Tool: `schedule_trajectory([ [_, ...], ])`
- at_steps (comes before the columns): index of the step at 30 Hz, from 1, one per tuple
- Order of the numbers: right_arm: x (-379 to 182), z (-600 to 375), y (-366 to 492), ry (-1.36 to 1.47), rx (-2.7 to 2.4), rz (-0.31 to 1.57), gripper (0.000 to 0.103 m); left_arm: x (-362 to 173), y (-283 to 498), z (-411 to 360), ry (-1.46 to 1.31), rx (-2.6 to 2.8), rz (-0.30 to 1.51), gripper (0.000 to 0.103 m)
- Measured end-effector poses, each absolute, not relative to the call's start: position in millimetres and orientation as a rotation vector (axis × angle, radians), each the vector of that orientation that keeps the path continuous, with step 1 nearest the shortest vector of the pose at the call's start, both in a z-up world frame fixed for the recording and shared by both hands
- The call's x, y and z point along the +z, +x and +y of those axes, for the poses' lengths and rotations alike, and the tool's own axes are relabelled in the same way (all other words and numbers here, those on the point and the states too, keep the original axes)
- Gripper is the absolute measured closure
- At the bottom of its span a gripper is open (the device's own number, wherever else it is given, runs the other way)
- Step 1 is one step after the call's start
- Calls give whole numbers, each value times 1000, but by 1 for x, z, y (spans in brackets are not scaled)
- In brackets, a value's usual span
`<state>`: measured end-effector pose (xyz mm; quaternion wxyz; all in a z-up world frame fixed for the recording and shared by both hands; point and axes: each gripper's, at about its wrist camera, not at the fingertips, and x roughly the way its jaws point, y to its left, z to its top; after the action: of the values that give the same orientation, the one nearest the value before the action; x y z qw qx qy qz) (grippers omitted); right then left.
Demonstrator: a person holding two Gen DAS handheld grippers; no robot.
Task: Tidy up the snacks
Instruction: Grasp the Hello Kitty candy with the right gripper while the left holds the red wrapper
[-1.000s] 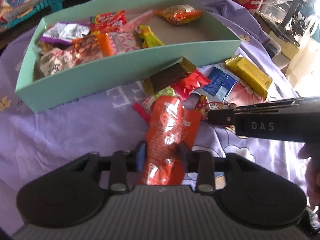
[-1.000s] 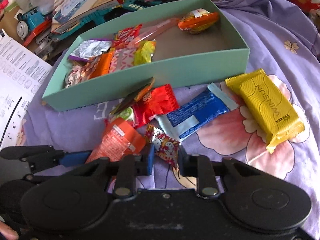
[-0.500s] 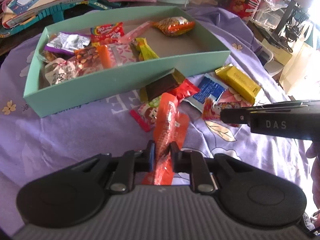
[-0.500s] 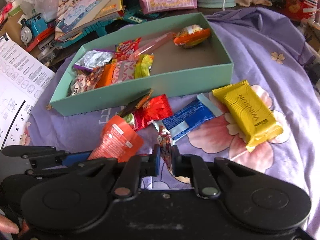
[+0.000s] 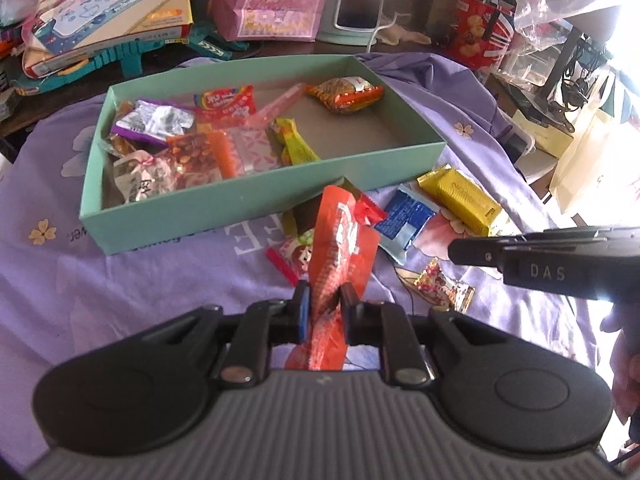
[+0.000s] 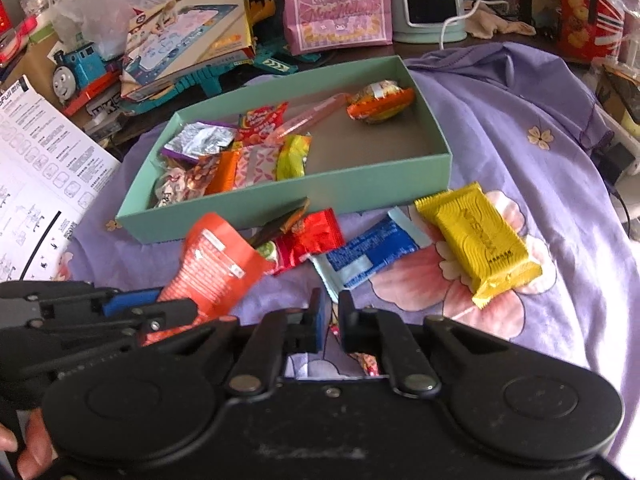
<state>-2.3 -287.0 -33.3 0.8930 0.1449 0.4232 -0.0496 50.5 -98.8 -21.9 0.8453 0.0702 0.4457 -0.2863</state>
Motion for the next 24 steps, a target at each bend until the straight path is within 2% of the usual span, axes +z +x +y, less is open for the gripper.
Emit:
schedule_trajectory([
  [3, -42, -289, -4, 308, -103, 907, 95, -25, 50, -98, 150, -602, 949, 88],
  [5, -51, -290, -5, 307, -102, 941, 88, -28, 50, -97, 148, -603, 958, 88],
  [6, -54, -289, -4, 287, -96, 947, 70, -30, 50, -97, 147, -603, 964, 88],
  [8, -61, -285, -2, 226, -81, 941, 45, -33, 51, -96, 147, -600, 975, 88],
  [16, -85, -282, 16, 120, 20, 996, 45, -39, 59, -87, 137, -569, 1011, 88],
  [17, -86, -280, 15, 90, 24, 992, 48, -40, 61, -87, 135, -567, 1017, 88],
  [20, -84, -276, 10, 32, -24, 989, 75, -42, 64, -91, 136, -572, 1026, 88],
  [21, -82, -278, 9, 49, -31, 992, 79, -42, 65, -93, 136, -576, 1026, 88],
  [24, -74, -285, 2, 73, -67, 990, 80, -38, 66, -97, 128, -594, 1019, 88],
])
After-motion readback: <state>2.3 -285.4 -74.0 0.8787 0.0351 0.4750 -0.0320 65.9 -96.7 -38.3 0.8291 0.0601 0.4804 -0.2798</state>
